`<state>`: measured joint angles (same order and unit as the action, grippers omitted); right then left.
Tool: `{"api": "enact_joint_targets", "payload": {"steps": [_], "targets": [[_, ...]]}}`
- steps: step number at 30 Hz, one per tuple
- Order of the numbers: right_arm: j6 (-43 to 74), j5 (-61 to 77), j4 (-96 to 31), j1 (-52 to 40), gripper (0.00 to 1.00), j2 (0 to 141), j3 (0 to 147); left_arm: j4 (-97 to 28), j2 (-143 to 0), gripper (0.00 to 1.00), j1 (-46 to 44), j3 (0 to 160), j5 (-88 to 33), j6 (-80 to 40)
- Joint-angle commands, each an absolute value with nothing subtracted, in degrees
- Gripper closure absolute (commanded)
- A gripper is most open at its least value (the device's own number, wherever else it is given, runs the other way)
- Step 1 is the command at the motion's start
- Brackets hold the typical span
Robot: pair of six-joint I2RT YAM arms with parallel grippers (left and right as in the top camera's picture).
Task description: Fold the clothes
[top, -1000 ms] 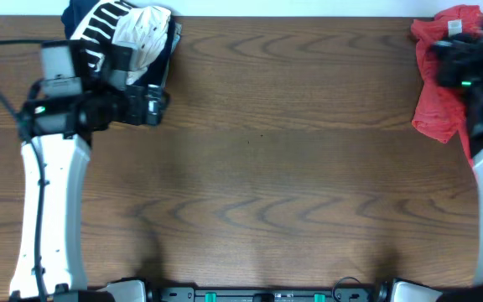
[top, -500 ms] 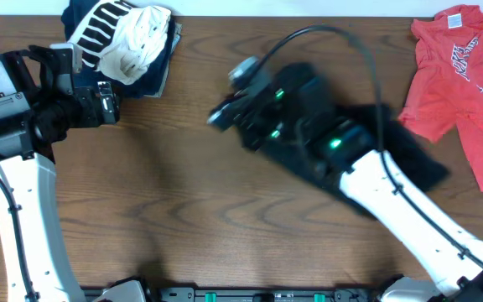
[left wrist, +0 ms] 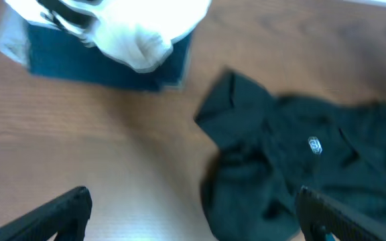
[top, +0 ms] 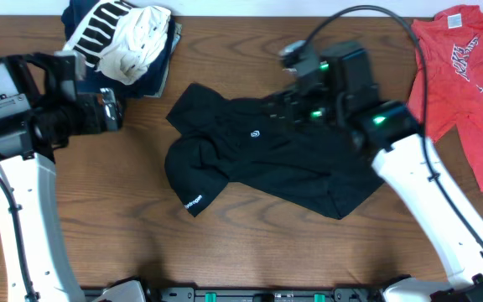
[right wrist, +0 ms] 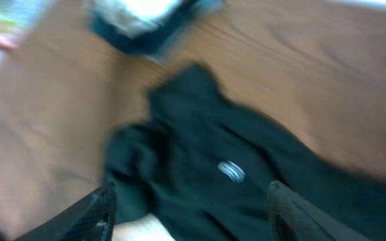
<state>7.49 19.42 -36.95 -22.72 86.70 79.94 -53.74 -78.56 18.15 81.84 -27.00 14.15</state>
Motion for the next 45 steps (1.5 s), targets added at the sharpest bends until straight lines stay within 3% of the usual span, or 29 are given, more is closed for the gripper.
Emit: {"api": "enact_joint_targets", "payload": {"steps": [1, 9, 12, 19, 24, 34, 42, 44, 45], "targets": [[7.9, 15.6, -41.1, -18.4, 0.27, 85.7, 80.8, -56.6, -79.3, 0.02, 14.4, 81.3, -27.5, 17.2], [7.7, 10.6, -48.4, -11.9, 0.22, 86.2, 80.8, -64.1, -83.1, 0.02, 0.4, 74.1, -27.4, 17.3], [7.7, 10.3, -48.5, -11.0, 0.21, 87.0, 80.8, -64.1, -83.4, 0.02, -4.1, 68.6, -27.4, 12.0], [7.7, 10.3, -48.1, -10.5, 0.21, 90.2, 80.8, -46.2, -83.4, 0.02, -7.6, 49.5, -26.3, -7.1], [7.7, 10.3, -48.1, -10.5, 0.2, 92.8, 80.8, -36.7, -83.4, 0.02, -11.2, 41.1, -11.3, -18.1], [7.7, 10.3, -47.9, -10.5, 0.2, 94.3, 80.8, -31.3, -83.5, 0.0, -15.5, 38.1, -6.6, -19.6], [7.7, 10.2, -47.5, -10.4, 0.2, 94.3, 80.8, -29.8, -83.6, 0.03, -18.2, 36.2, -6.6, -21.2], [7.7, 9.5, -47.5, -10.5, 0.2, 94.3, 80.8, -29.9, -83.6, 0.1, -18.2, 36.1, -6.9, -22.0], [7.7, 9.1, -47.5, -10.5, 0.2, 94.3, 80.8, -29.9, -83.6, 0.18, -18.2, 36.1, -7.4, -22.7]]}}
